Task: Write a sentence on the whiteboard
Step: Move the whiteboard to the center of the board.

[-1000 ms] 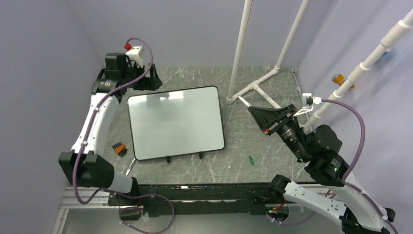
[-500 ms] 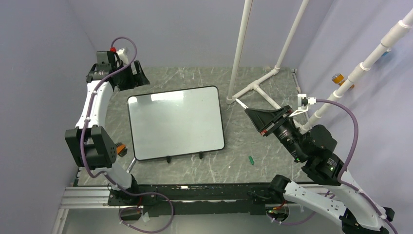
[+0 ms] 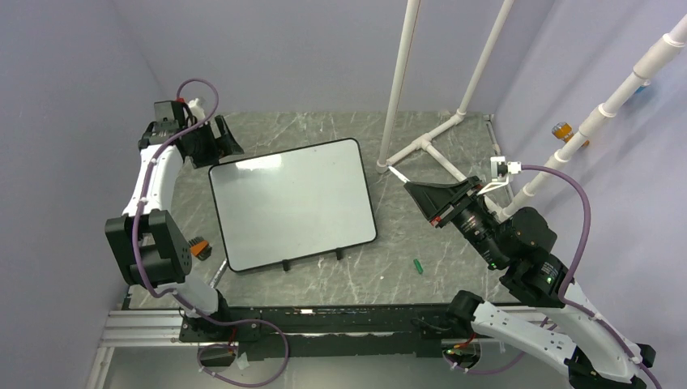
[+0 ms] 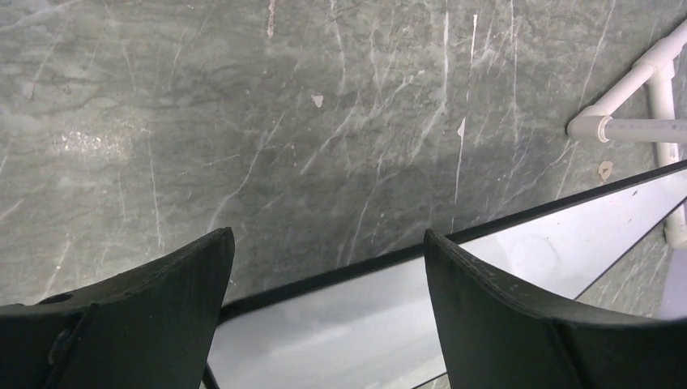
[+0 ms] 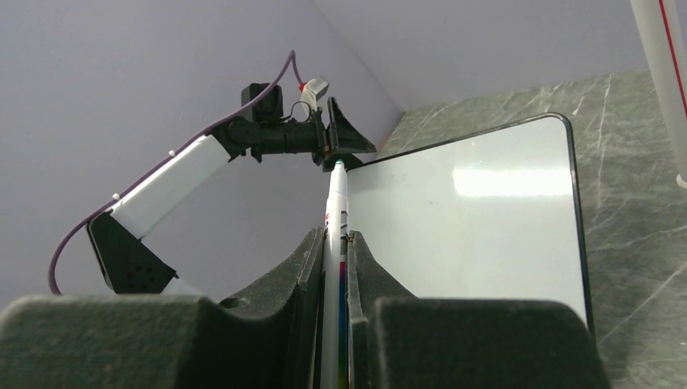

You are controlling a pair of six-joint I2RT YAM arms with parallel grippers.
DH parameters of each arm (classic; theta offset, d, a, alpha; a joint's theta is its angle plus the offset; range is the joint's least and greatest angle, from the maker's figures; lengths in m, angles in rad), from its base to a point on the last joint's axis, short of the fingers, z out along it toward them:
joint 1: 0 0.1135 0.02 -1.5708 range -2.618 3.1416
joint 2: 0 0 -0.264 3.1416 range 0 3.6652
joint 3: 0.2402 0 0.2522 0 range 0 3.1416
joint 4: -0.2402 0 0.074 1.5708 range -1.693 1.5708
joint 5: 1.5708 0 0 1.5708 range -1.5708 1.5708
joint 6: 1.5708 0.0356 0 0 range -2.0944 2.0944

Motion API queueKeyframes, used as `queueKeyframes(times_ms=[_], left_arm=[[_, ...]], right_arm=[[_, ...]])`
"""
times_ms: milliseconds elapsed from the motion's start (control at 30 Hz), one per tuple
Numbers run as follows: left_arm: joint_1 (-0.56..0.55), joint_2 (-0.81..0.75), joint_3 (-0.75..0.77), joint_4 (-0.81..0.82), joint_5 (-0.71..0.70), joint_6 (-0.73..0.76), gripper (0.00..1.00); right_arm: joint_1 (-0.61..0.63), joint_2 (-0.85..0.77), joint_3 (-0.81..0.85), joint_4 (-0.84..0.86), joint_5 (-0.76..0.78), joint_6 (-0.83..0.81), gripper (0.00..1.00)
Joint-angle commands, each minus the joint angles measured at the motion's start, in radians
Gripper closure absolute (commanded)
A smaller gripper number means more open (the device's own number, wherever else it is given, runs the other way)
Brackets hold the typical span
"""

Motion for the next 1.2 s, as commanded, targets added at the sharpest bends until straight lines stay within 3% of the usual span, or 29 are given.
queueKeyframes(times_ms=[0,400,800,1167], left_arm=[[0.024,-0.051,-0.011,-0.001,0.026,-0.024,0.09],[0.041,-0.106,-0.091,-0.005,-0.013,-0.039,0.09],[0.037,-0.229,-0.285,0.098,0.106,-0.109,0.1],[-0.075,-0.277,-0.358,0.217,0.144,-0.165,0.1]], right_arm=[[-0.001,-0.004,0.001,0.049,-0.019,0.014,1.0],[-0.001,-0.007,0.004,0.043,-0.024,0.013,1.0],[0.0,0.007,0.01,0.04,-0.038,0.014,1.0],[-0.001,0.008,0.01,0.043,-0.04,0.018,1.0]])
